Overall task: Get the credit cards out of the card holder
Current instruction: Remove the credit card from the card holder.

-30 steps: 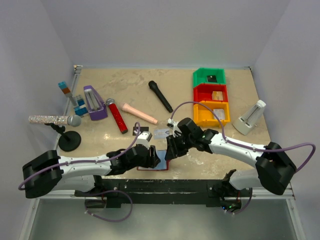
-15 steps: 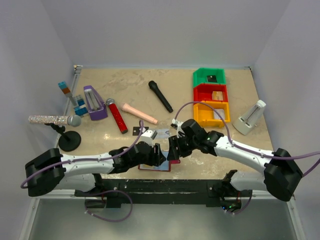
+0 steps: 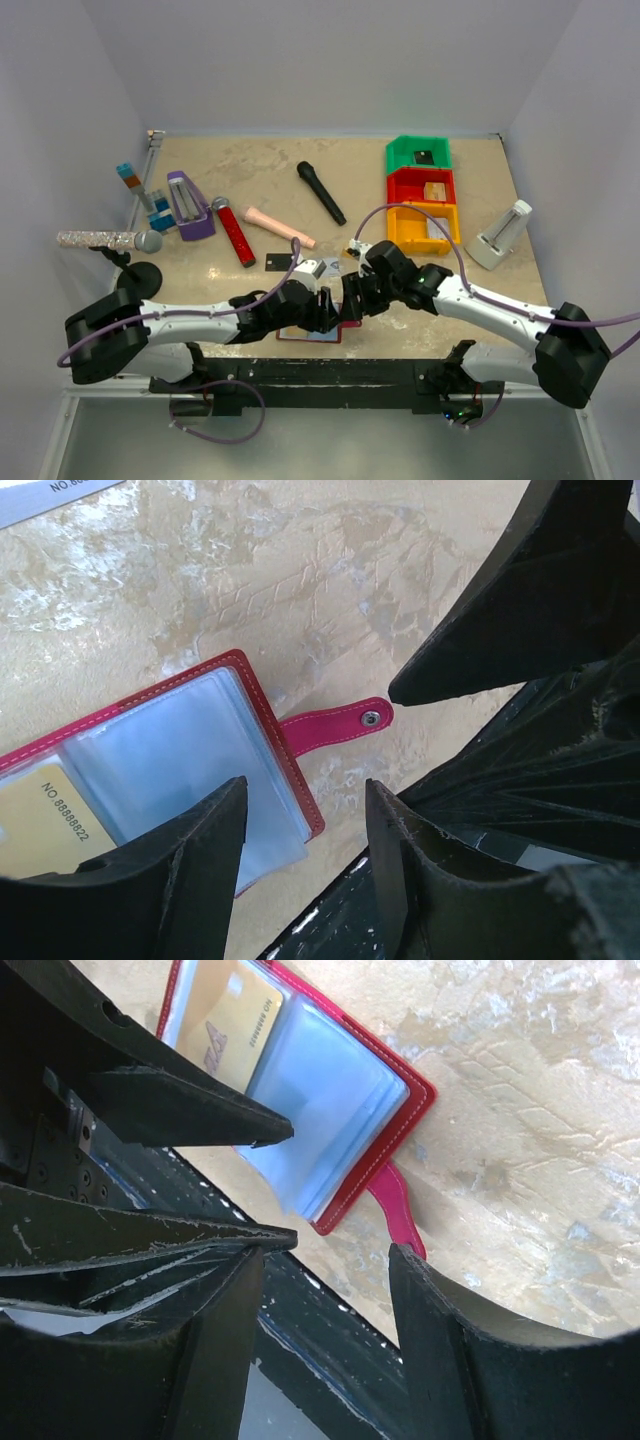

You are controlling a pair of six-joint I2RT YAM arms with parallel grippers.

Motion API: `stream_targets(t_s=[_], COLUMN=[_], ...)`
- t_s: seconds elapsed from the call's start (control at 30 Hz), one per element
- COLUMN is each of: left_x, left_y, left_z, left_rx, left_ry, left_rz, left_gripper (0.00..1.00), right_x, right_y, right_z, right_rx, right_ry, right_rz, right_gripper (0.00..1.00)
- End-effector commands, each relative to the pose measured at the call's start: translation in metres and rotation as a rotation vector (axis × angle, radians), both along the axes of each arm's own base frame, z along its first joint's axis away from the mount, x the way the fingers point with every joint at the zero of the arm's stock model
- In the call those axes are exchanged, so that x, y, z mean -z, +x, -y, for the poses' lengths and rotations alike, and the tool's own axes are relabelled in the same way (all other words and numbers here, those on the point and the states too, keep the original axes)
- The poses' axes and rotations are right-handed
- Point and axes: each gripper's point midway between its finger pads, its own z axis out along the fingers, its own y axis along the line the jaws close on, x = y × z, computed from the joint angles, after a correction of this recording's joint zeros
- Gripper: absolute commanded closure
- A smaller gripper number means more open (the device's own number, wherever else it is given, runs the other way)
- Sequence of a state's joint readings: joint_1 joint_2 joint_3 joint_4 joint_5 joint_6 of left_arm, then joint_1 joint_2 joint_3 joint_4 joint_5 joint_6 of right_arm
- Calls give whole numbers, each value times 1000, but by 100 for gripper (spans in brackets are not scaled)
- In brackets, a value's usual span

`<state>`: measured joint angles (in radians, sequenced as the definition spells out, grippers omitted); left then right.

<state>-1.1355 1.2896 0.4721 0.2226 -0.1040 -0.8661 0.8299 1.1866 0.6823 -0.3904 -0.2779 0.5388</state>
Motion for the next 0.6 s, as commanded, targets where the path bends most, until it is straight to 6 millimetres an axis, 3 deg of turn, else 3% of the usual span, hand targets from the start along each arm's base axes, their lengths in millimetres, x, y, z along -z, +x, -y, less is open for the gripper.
stream_targets(t_s=[0.0,0.13,0.3,0.47,0.57], left_x=[-37,-44,-56,-57,-34], left_y=[1,2,4,5,9], left_z=[27,21,-3,-55,-94], left_rx=[70,52,-17,-163,-298], left_ry=[-111,-125,-143,-163,-134], left_rz=[58,76,102,114,95], left_gripper=[45,45,45,45,48], right_x=[2,2,-3,-28,-44], right_y=[5,5,4,3,3], right_z=[8,9,4,-20,-38], right_rx=[38,44,26,-46,-82], right_ry=[-24,-26,5,151,244], right_rz=[25,27,29,59,66], right_gripper=[43,43,46,58,65])
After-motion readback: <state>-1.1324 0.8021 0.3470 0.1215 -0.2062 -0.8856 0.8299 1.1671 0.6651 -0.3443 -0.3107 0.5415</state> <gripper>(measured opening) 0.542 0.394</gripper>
